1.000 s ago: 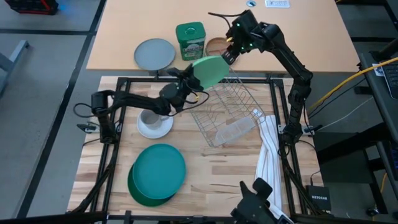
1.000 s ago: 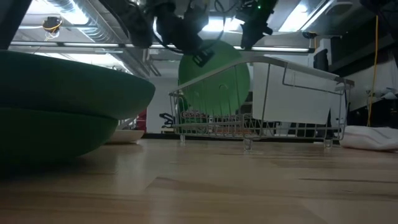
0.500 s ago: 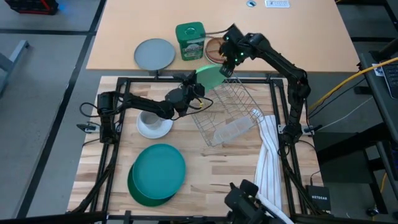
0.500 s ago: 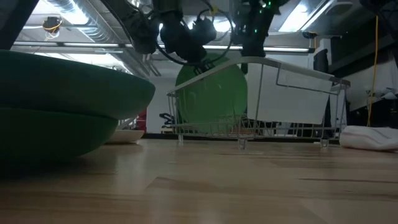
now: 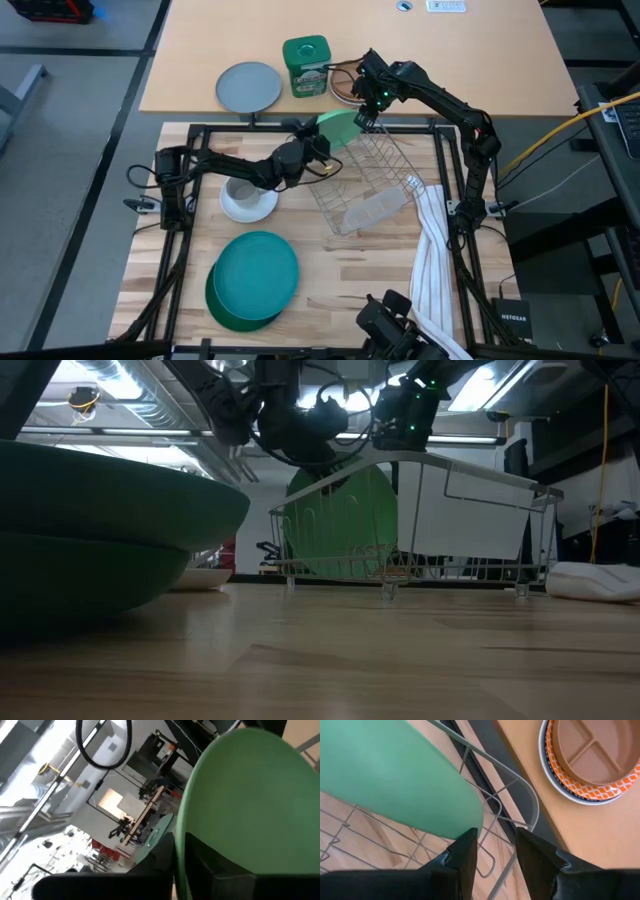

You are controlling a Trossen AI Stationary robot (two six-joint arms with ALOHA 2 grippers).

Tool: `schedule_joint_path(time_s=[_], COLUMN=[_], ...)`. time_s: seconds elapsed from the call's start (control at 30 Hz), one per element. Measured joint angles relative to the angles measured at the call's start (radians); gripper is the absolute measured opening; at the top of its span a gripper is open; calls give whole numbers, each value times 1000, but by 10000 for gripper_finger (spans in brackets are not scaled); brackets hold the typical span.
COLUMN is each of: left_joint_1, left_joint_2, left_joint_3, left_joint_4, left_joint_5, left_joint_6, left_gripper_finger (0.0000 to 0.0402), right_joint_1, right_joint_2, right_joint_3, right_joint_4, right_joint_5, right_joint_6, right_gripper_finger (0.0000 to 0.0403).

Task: Sort dishes
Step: Put the light green plate into the dish rack

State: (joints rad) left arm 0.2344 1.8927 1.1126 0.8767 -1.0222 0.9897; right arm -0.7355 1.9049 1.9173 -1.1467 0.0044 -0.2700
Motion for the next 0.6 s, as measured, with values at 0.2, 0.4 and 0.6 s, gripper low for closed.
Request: schedule_joint_path(time_s=[0.2, 0.4, 0.6], left_joint_1=[17, 38, 44], left_joint_2=[-2, -3, -4], left_joint_3=[-1, -1, -1], left_joint_4=[-6, 0, 0], left_joint_5=[6, 5, 4], left_joint_6=[-91, -181, -261], left_gripper_finger=[86, 145, 173], right_joint_1=[3, 2, 2], right_joint_2=[3, 3, 3], right_joint_3=[-2, -2, -2], right_joint_4=[2, 4, 35], right_joint_5=[3, 4, 24], right_joint_6=[1, 4, 33], right_gripper_finger=[138, 138, 138])
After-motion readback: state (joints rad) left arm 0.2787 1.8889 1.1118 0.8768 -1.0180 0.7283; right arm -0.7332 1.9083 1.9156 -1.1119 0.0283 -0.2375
